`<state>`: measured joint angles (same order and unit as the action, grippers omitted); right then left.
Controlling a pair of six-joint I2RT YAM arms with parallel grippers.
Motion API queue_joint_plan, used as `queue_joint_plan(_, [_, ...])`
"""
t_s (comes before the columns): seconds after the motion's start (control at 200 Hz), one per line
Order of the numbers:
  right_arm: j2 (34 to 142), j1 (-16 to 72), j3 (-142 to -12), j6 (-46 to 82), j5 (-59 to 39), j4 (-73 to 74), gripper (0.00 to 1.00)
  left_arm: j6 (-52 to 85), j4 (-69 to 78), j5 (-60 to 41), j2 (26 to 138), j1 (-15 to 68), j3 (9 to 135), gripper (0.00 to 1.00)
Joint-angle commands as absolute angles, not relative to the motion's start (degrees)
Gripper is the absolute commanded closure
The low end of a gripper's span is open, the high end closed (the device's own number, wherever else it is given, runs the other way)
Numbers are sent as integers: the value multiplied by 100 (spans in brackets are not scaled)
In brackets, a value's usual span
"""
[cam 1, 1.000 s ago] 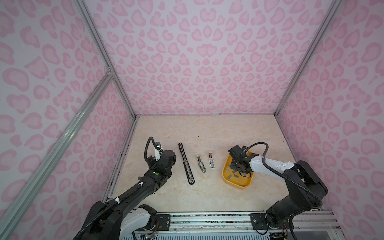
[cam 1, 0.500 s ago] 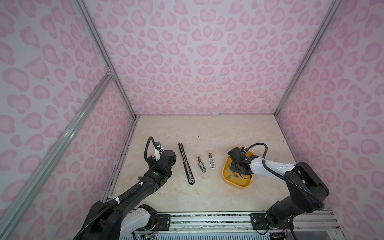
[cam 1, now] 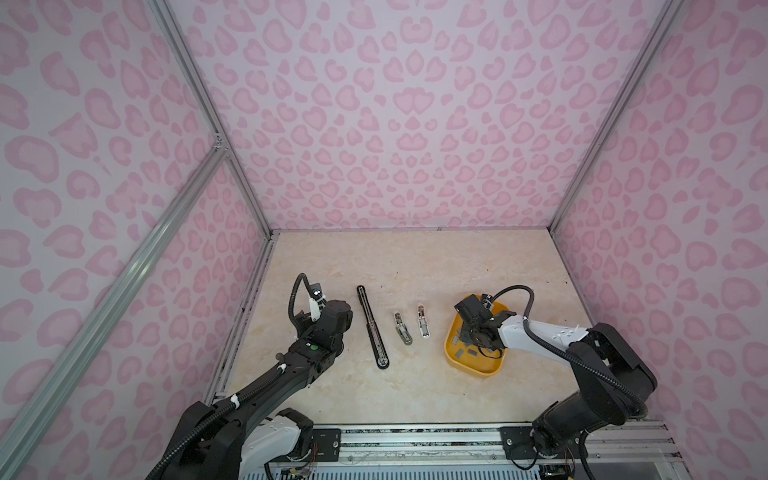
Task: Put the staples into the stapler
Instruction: 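Lift the staple strip with the right gripper toward the white stapler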
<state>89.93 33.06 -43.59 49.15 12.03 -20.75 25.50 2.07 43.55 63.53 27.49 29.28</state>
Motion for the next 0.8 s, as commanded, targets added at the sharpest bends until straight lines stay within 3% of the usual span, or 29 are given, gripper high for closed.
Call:
queue_joint_plan(0.0, [8997, 3313, -4280, 5001, 1094, -2373, 86, 2584, 311, 4456, 6359, 2751, 2992, 3])
queue_joint_plan(0.52, [8300, 3357, -4684, 4417, 1613, -2376, 89, 2625, 319, 4482, 6294, 2751, 2937, 3])
queue_joint_plan(0.795, [8059, 3749, -4982, 3374, 1652, -1638, 90, 2707, 345, 4422, 6074, 2755, 2774, 3])
